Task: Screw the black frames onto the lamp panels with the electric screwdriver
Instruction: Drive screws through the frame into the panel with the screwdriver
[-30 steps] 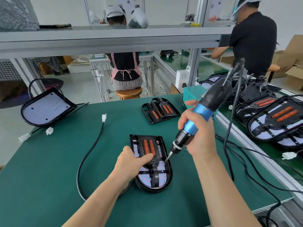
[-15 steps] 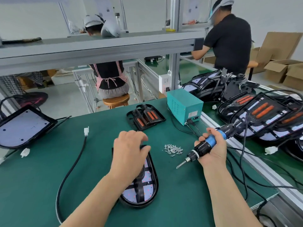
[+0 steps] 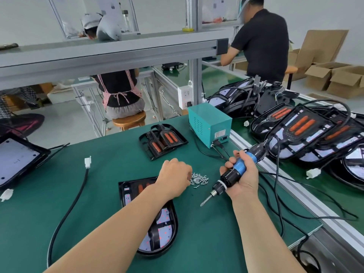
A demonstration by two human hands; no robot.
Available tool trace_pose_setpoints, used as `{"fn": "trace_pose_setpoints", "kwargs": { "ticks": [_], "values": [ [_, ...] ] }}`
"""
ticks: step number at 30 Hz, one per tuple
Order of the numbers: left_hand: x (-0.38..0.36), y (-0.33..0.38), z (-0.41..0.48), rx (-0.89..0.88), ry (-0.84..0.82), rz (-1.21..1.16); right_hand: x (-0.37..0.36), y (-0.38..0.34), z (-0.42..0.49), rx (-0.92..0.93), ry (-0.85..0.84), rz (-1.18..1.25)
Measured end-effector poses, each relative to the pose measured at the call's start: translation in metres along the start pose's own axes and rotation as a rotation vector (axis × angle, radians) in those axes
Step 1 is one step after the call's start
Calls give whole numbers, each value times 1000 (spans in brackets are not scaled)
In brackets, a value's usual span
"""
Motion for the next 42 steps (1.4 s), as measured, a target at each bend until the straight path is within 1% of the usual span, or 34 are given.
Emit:
{"fn": "trace_pose_setpoints", "kwargs": {
  "ticks": [5, 7, 8, 15, 18, 21, 24, 26, 31, 42],
  "values": [
    [2, 1, -2, -1, -55, 1, 0, -1, 0, 1, 0, 3],
    [7, 1, -9, 21, -36, -99, 0, -1, 0, 0, 2, 3],
    [11, 0, -14, 39, -10, -194, 1, -1, 0, -1, 4, 4],
    [38, -6, -80, 221, 143, -1063, -7, -1, -5, 3, 31, 48],
    [37, -9, -111, 337, 203, -1322, -21, 1, -16, 17, 32, 81],
    [32, -11, -132, 447, 197, -1618, -41, 6, -33, 28, 15, 92],
    [28, -9, -146, 497, 144, -1965, -61, 11, -52, 38, -13, 91],
    [27, -7, -153, 510, 111, -2118, -74, 14, -63, 51, -34, 77],
    [25, -5, -166, 508, 87, -2249, -94, 19, -81, 98, -48, 26],
    [25, -7, -177, 537, 93, -2403, -105, 21, -98, 141, -68, -44]
  ]
}}
Point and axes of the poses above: each hand's wrist, its own z-axis towards the middle knuckle, its own x-axis out of the back of the hand, y = z × x, the point moved 2 cm from there along z, towards the middle knuckle, and after that the axes turned 2 degrees about -y, right-handed, at the moved point
